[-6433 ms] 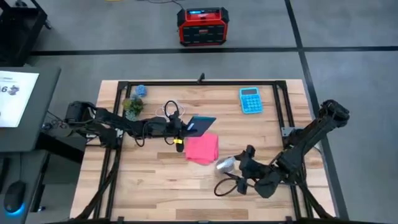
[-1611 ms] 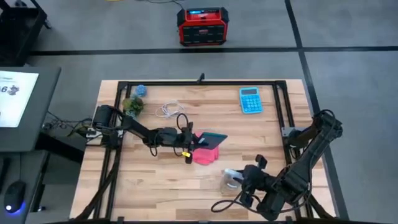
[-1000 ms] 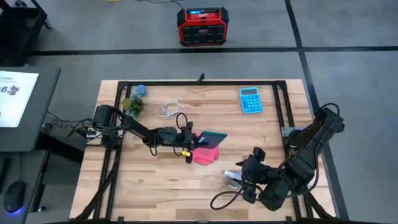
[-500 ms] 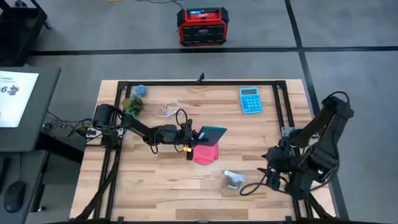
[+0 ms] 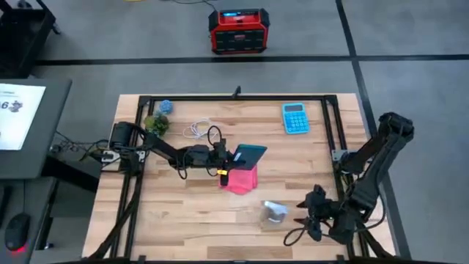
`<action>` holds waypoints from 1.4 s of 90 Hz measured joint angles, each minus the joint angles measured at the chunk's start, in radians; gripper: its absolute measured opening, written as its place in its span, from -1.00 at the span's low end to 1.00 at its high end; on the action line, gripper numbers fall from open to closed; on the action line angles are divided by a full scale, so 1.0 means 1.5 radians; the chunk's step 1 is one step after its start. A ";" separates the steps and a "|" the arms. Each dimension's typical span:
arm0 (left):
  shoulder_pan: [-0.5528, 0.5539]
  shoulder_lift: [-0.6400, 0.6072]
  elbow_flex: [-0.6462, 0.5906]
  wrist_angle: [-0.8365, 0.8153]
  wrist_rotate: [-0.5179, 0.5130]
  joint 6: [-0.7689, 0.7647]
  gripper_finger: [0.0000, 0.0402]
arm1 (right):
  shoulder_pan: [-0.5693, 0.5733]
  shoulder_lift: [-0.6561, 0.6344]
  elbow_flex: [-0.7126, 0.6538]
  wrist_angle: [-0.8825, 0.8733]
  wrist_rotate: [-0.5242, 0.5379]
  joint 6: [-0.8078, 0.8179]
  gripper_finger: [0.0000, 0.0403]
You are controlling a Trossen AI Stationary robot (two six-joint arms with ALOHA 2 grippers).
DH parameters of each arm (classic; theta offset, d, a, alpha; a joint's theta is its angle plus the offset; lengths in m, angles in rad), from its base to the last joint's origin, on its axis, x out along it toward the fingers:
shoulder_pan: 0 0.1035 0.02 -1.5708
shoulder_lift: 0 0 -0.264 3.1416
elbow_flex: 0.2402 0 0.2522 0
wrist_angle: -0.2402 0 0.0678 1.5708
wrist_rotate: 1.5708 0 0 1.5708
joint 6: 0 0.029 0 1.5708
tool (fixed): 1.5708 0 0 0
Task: Apply microfiber cloth
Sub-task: Spray the back of the cellphone using the spray bottle
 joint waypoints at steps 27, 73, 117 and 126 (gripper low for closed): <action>0.002 0.000 0.000 0.001 -0.001 0.024 -0.95 | 0.004 0.034 0.023 0.084 0.000 -0.017 0.20; -0.014 0.000 0.000 -0.002 0.039 0.025 -0.95 | -0.027 0.123 0.296 -0.198 0.124 -0.104 0.14; -0.034 0.000 0.000 -0.029 0.038 0.050 -0.95 | -0.055 0.218 0.433 -0.231 0.012 -0.095 -0.22; -0.033 0.000 0.000 -0.029 0.036 0.056 -0.95 | -0.049 0.229 0.448 -0.234 0.010 -0.082 -0.28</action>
